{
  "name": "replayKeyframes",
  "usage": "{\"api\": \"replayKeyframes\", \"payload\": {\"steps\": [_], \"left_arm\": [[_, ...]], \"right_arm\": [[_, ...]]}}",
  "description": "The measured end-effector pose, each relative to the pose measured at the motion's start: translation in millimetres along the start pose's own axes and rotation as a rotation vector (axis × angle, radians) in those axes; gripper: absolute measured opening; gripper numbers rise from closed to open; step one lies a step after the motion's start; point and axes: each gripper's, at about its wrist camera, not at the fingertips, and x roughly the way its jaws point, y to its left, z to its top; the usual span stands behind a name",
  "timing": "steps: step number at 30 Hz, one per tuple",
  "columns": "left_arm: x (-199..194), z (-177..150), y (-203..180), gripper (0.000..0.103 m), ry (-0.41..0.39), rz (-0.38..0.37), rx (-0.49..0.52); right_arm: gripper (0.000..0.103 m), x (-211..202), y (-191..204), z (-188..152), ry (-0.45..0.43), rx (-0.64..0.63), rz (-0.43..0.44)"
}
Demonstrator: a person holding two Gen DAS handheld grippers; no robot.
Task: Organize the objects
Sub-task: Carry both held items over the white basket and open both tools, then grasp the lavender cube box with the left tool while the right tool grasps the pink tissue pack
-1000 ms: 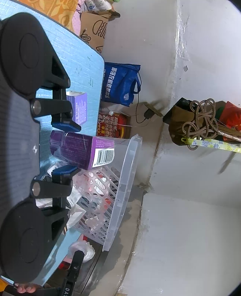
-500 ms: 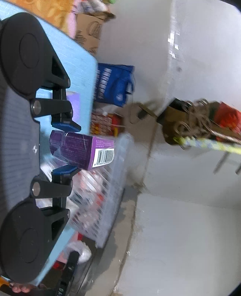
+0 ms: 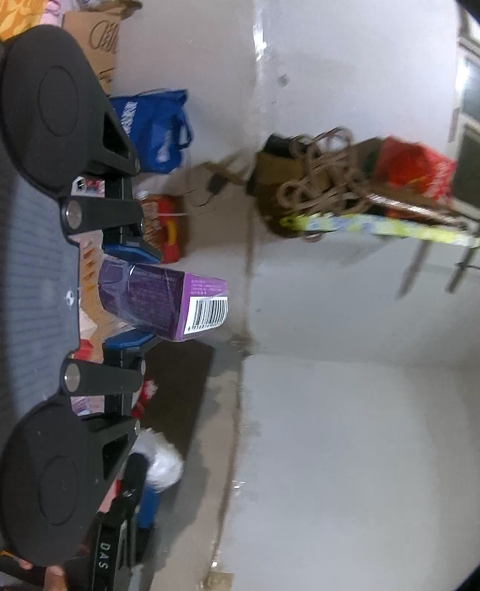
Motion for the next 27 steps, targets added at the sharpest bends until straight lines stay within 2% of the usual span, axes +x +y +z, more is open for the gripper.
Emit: {"api": "replayKeyframes", "payload": {"steps": [4,5,6,7,9,13,15,17,21,27], "left_arm": [[33,-7,0,0.043,0.063,0.025,-0.005],[39,-10,1,0.053,0.071,0.016,-0.009],[47,-14,2,0.08,0.084,0.003,-0.006],[53,-17,3,0.09,0.104,0.003,-0.009],[52,-22,7,0.091,0.103,0.013,-0.005],[11,-33,19,0.091,0.046,-0.004,-0.022],[-12,-42,28,0.092,0.015,0.03,-0.056],[-31,-59,34,0.093,0.014,0.086,-0.068],[-42,-93,55,0.094,0.081,0.211,-0.077],[-28,-120,89,0.094,0.188,0.246,-0.152]], "right_arm": [[0.075,23,-3,-2,0.028,-0.01,-0.011],[0.077,28,-3,-4,0.023,-0.017,-0.004],[0.083,33,-3,-8,0.025,-0.026,0.007],[0.095,38,-3,-11,0.039,-0.031,0.004],[0.101,38,-4,-17,0.031,-0.006,-0.039],[0.103,8,-6,-36,0.049,0.112,-0.013],[0.103,-13,0,-55,0.062,0.177,-0.01],[0.103,-27,11,-75,0.103,0.196,0.034],[0.103,-44,41,-111,0.189,0.196,0.101],[0.103,-33,77,-120,0.295,0.124,0.157]]}}
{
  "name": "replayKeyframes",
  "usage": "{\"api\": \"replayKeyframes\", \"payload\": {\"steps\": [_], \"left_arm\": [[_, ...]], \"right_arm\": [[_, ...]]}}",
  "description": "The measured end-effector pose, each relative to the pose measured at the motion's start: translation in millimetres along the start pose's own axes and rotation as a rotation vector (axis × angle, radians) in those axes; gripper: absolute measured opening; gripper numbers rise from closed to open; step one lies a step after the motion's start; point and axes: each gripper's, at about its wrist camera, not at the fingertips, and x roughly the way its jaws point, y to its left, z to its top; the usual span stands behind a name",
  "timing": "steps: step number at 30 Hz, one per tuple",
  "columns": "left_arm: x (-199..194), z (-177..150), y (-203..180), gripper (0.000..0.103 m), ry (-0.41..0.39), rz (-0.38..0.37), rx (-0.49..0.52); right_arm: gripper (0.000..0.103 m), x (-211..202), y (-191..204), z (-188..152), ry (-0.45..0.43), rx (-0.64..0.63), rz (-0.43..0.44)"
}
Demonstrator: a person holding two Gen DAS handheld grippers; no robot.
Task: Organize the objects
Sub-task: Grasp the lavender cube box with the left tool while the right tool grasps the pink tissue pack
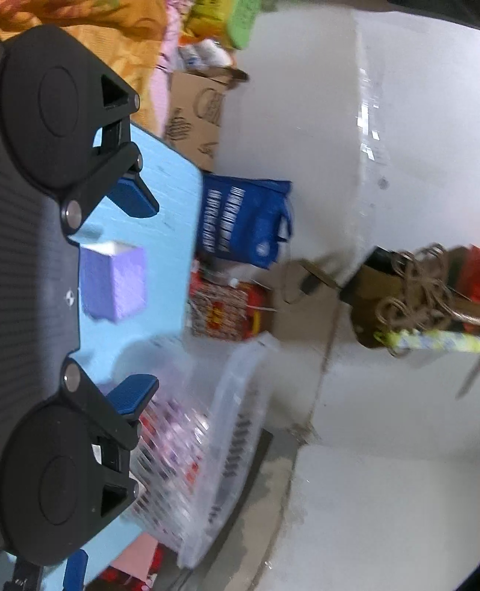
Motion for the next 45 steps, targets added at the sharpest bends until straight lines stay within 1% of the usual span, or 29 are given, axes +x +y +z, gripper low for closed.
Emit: {"api": "replayKeyframes", "payload": {"steps": [1,4,6,7,8,10,12,13,14,16,18,19,23,24,27,29,32,36,38,41,45], "left_arm": [[4,-1,1,0.094,0.017,0.004,0.001],[17,-5,-2,0.094,0.055,0.022,0.03],[24,-4,-4,0.094,0.078,0.03,0.032],[27,-4,-4,0.094,0.084,0.04,0.033],[31,-3,-4,0.094,0.093,0.054,0.031],[38,-4,-5,0.094,0.111,0.055,0.035],[44,-5,-8,0.093,0.129,0.069,0.045],[47,-6,-10,0.093,0.144,0.08,0.058],[51,-5,-10,0.09,0.157,0.09,0.065],[53,-5,-11,0.08,0.161,0.096,0.063],[55,-5,-11,0.056,0.177,0.109,0.071],[56,-5,-11,0.054,0.181,0.105,0.073],[40,-8,-17,0.054,0.113,0.069,0.096],[34,-10,-20,0.054,0.094,0.049,0.105],[15,-14,-29,0.054,0.037,-0.008,0.119],[4,-18,-34,0.054,-0.005,-0.048,0.123],[-8,-22,-37,0.054,-0.059,-0.085,0.116],[-11,-26,-26,0.054,-0.075,-0.215,0.044],[-12,-27,-19,0.054,-0.081,-0.261,0.01],[-13,-30,-14,0.054,-0.09,-0.314,-0.02],[-14,-30,-13,0.054,-0.108,-0.336,-0.023]], "right_arm": [[0.103,2,1,0,0.011,0.003,0.002],[0.103,12,7,2,0.038,-0.01,-0.039],[0.103,15,7,3,0.062,-0.01,-0.049],[0.101,15,9,3,0.066,-0.01,-0.046],[0.094,17,10,3,0.072,-0.016,-0.048],[0.085,18,12,2,0.091,-0.018,-0.043],[0.08,25,11,1,0.118,-0.011,-0.034],[0.074,25,10,1,0.118,-0.004,-0.028],[0.072,22,8,0,0.104,0.004,-0.015],[0.071,17,4,-2,0.084,0.018,0.008],[0.071,9,-1,-4,0.046,0.015,0.011],[0.071,6,-3,-4,0.033,0.01,0.001],[0.071,-10,-23,-3,-0.042,0.019,-0.016],[0.071,-14,-29,-3,-0.061,0.027,-0.025],[0.071,-15,-46,1,-0.079,0.046,-0.049],[0.071,-15,-54,4,-0.093,0.065,-0.037],[0.071,-12,-55,7,-0.105,0.033,-0.067],[0.071,-6,-59,5,-0.097,0.043,-0.06],[0.071,-8,-57,2,-0.102,0.028,-0.048],[0.071,-10,-60,2,-0.104,0.035,-0.049],[0.071,-10,-60,2,-0.122,0.031,-0.066]]}}
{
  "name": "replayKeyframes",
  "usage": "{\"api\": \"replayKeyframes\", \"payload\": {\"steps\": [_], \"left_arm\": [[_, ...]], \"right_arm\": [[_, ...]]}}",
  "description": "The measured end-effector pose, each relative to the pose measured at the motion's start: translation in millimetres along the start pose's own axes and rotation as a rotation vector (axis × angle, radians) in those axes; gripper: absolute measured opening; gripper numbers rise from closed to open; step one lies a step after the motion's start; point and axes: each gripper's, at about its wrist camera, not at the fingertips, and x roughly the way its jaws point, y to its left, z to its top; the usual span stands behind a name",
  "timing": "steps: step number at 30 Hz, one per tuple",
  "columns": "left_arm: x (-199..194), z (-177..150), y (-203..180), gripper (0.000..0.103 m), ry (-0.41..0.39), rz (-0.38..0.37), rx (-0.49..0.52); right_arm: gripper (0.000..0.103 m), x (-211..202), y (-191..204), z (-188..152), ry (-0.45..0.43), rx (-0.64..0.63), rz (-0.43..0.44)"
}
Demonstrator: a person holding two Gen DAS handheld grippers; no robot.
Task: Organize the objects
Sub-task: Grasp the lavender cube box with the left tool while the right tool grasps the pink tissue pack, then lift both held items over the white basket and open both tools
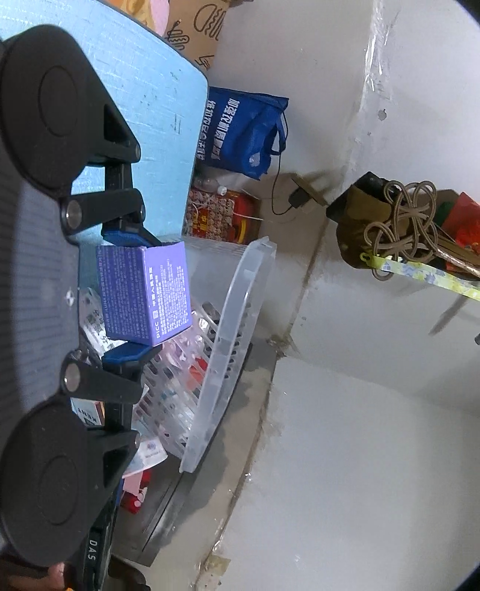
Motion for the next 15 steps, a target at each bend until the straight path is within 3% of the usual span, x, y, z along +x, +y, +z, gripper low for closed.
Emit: {"api": "replayKeyframes", "payload": {"steps": [15], "left_arm": [[-3.4,0.4,1.8,0.054,-0.008,-0.001,0.003]], "right_arm": [[0.071,-2.1,1.1,-2.9,-0.018,-0.016,-0.024]]}}
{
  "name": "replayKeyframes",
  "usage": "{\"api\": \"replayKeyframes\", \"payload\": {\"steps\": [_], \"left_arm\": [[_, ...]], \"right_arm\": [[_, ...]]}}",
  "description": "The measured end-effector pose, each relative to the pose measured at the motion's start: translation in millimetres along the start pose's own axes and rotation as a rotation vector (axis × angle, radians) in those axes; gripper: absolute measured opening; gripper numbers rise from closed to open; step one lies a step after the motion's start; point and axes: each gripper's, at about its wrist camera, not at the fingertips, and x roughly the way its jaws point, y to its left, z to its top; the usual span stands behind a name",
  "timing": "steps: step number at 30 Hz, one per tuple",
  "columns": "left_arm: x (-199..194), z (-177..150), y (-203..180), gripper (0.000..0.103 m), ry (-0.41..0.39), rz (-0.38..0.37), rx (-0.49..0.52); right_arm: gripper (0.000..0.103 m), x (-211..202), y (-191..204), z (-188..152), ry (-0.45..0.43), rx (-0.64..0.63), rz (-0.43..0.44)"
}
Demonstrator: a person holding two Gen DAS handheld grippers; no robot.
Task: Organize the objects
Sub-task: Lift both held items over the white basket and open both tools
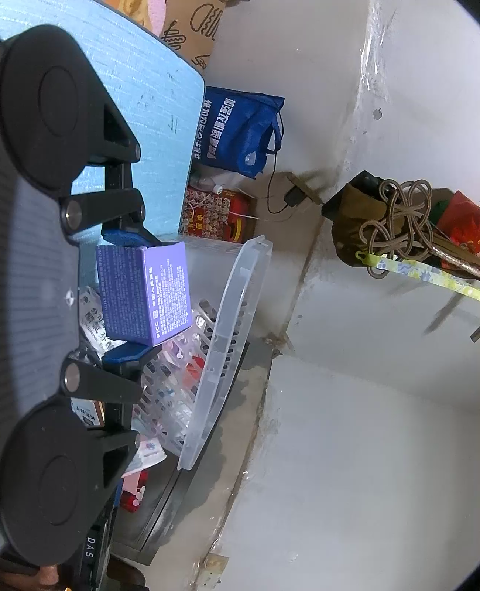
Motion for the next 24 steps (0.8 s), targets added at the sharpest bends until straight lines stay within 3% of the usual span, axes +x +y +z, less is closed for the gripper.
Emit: {"api": "replayKeyframes", "payload": {"steps": [12,15,17,21,24], "left_arm": [[-4,-1,-4,0.054,-0.014,0.014,0.004],[-8,0,-9,0.054,-0.013,-0.017,-0.016],[-11,4,-17,0.054,-0.017,-0.016,0.006],[-21,25,-33,0.054,-0.043,-0.045,0.035],[-17,56,-47,0.054,-0.058,-0.057,0.022]], "right_arm": [[0.071,-2,0,0,-0.02,-0.015,-0.01],[0.071,-2,2,0,-0.023,-0.016,-0.019],[0.071,-4,9,3,-0.019,-0.048,-0.06],[0.071,-26,14,22,-0.065,-0.048,-0.019],[0.071,-37,20,55,-0.121,-0.067,-0.005]]}}
